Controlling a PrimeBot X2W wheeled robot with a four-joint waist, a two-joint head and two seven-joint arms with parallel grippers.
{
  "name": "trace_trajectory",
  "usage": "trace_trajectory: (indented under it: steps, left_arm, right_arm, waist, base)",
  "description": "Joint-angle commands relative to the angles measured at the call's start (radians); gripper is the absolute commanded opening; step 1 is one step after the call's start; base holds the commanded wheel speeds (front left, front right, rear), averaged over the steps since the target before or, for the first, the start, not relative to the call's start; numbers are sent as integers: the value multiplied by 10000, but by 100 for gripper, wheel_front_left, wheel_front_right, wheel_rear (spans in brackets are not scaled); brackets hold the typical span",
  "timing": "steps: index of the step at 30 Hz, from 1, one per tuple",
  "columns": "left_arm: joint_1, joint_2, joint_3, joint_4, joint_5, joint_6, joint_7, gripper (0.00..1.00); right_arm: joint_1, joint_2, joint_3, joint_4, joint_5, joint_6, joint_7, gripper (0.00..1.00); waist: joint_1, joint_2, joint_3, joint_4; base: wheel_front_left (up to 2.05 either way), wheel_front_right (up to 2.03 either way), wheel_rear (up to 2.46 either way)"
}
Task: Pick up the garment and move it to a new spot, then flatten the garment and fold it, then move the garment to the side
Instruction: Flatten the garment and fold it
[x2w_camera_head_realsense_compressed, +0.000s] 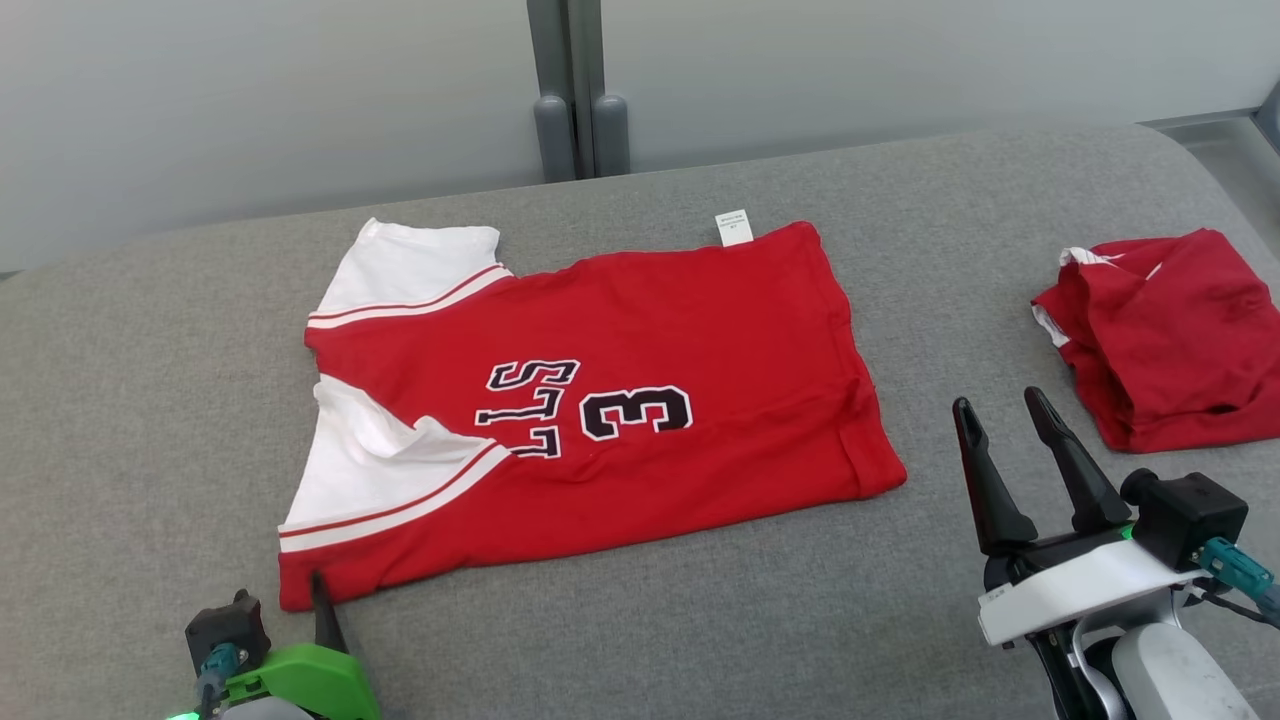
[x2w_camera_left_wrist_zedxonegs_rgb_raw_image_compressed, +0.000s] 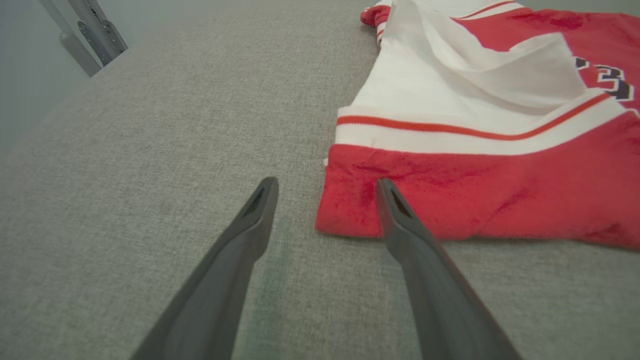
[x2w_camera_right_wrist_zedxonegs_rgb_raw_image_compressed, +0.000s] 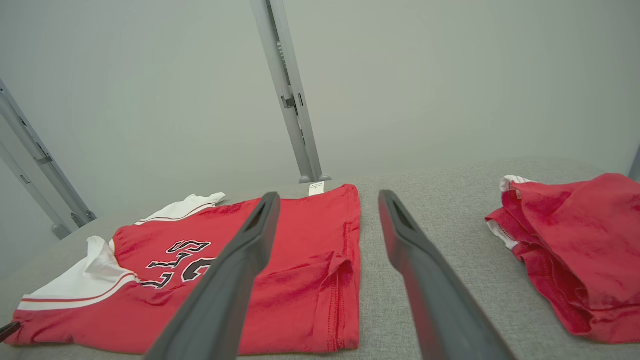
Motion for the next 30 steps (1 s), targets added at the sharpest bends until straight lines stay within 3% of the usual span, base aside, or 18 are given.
trace_trajectory:
  steps: [1,5,12,13,15,16,21,30]
  left_arm:
    - [-269,135,36,299,71,99,-16,100]
    - [-644,226,40,1033,49,134,-22,100]
    - [-1140,261,-366,2166,209,-233,60,100]
    - [-1203,259,-429,2285,226,-281,63,79]
    - [-1324,236,-559,2499,247,-416,60,8]
    - [-1393,221,-602,2575,255,-466,54,0]
    - [-1599,212,-610,2051,230,-461,-6,0]
    - [-808,17,-962,-578,700,-624,-19,0]
  right_arm:
    - [-128,-38,22,18,46,-6,-27,100]
    - [-166,-47,6,9,16,-6,-27,100]
    - [-141,32,-93,19,-67,-6,-27,100]
    - [-146,47,-103,45,-80,-6,-27,100]
    - [-152,89,-134,109,-121,-5,-27,100]
    - [-153,110,-153,166,-142,-6,-27,100]
    - [-228,279,-188,943,55,-5,-27,100]
    - [-1210,928,-563,3882,500,-5,881,100]
  waist:
    - [0,0,82,-118]
    - [0,0,120,-208]
    - [0,0,204,-173]
    - [0,0,214,-145]
    - [0,0,236,-58]
    - [0,0,242,4]
    - [0,0,257,330]
    - [0,0,311,1027]
  base:
    - [0,0,0]
    - [0,0,0]
    - [0,0,0]
    - [0,0,0]
    - [0,0,0]
    - [0,0,0]
    - [0,0,0]
    - [0,0,0]
